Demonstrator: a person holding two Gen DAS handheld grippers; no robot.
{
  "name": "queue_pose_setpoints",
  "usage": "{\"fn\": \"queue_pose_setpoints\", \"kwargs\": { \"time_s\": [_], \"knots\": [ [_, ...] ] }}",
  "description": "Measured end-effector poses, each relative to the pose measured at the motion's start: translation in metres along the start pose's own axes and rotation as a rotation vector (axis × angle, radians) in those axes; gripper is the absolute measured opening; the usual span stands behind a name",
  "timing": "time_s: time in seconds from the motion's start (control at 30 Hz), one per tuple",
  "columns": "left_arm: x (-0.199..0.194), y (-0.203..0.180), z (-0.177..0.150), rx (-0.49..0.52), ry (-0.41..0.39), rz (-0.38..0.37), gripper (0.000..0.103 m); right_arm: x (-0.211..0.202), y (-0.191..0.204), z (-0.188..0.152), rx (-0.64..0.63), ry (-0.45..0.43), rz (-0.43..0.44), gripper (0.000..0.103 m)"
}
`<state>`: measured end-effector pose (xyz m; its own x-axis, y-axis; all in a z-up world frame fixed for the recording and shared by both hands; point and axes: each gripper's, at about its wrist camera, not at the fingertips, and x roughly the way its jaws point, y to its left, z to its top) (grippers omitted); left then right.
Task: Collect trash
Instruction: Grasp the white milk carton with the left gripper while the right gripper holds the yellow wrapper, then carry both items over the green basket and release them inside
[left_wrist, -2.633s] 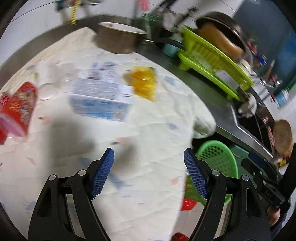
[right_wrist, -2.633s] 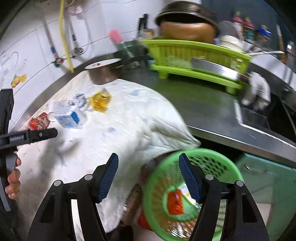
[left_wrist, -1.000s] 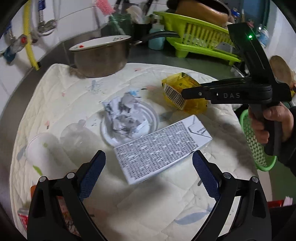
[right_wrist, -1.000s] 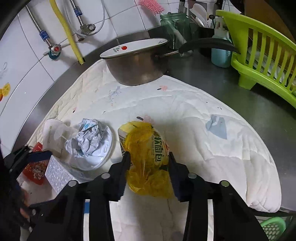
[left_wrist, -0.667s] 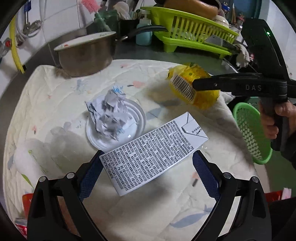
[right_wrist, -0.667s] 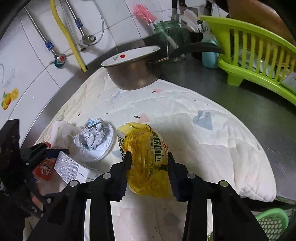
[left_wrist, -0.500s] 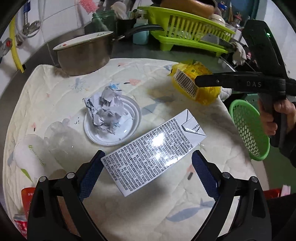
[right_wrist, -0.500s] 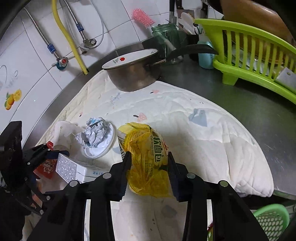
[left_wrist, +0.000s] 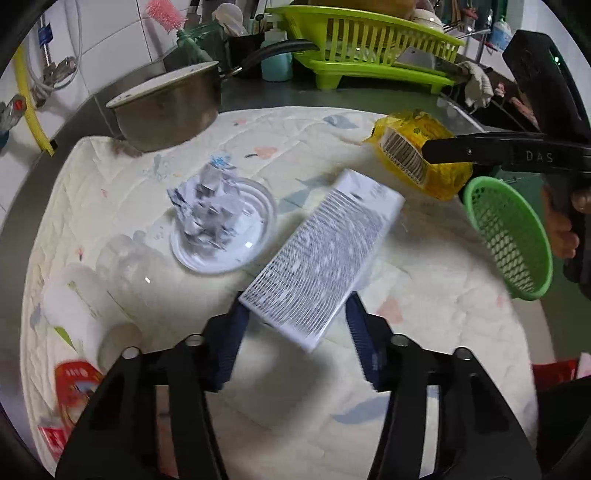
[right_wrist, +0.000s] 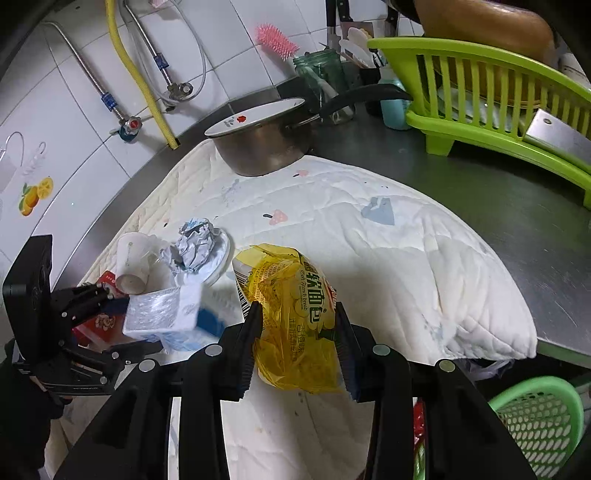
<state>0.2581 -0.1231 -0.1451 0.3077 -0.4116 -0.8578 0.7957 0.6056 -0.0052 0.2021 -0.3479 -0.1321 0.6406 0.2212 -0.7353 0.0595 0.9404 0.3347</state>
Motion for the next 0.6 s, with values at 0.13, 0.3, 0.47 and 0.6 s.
{"fn": "queue_pose_setpoints", "kwargs": {
  "time_s": [0.13,0.3,0.47,0.6],
  "knots": [
    [-0.004,-0.007,-0.008,-0.060,0.009,-0.036,0.046,-0.012,-0.002,-0.008,0.008,-0.008,0.001,0.037],
    [-0.002,-0.014,-0.009,-0.094,0.012,-0.039,0.046,-0.026,-0.007,-0.021,0.033,-0.018,0.006,0.037],
    [0.000,-0.017,-0.004,-0.104,0.023,-0.019,0.072,-0.035,-0.013,-0.032,0.053,-0.014,0.003,0.037],
    [-0.001,-0.021,0.000,-0.091,0.009,-0.013,0.069,-0.044,-0.019,-0.042,0.068,-0.018,-0.006,0.037]
  ]
}}
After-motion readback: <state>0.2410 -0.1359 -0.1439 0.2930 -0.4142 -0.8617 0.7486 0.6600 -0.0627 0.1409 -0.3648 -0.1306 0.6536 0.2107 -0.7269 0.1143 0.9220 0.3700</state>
